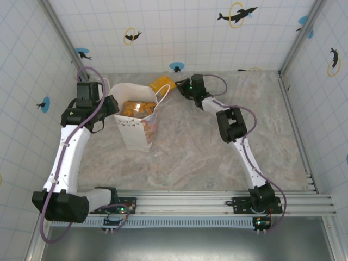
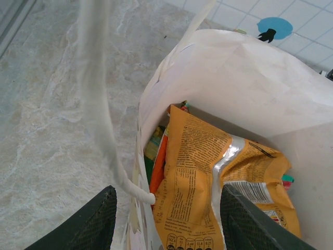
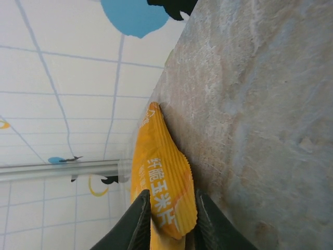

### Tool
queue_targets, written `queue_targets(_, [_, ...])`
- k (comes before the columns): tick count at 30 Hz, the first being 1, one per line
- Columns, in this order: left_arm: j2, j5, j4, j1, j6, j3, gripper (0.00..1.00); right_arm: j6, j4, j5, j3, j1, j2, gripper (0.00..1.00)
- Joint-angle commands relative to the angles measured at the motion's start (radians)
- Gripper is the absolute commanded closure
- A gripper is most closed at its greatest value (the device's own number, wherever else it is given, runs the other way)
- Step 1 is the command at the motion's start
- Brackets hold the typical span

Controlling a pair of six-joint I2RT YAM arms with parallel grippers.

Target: Place the snacks into the paper bag

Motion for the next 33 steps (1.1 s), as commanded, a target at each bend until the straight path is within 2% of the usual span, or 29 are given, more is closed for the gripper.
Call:
queue_targets(1, [-0.011, 0.015, 0.02, 0.008, 0.025, -0.005, 0.45, -0.01, -0.01, 0.025, 0.031, 0.012, 0.051, 0.87])
queue_targets(5, [-0.013, 0.016, 0.019, 0.012, 0.027, -0.006, 0.45, -0.032, -0.03, 0.025, 0.027, 0.01, 0.032, 1.0])
queue_targets(10, [-0.016, 0.015, 0.018, 0.013, 0.027, -0.003, 0.45, -0.072, -0.042, 0.031, -0.029, 0.006, -0.029, 1.0])
queue_targets(15, [-0.019, 0.019, 0.015, 0.014, 0.026, 0.002, 0.45, -0.116, -0.028, 0.03, -0.169, 0.003, -0.143, 1.0])
queue_targets(24, [-0.017, 0.033, 0.012, 0.013, 0.022, 0.01, 0.45, -0.198, 0.042, 0.024, -0.55, -0.006, -0.418, 1.0])
queue_targets(33, [-0.021, 0.04, 0.001, 0.014, 0.03, 0.023, 0.46, -0.296, 0.075, 0.022, -1.036, -0.043, -0.778, 1.0])
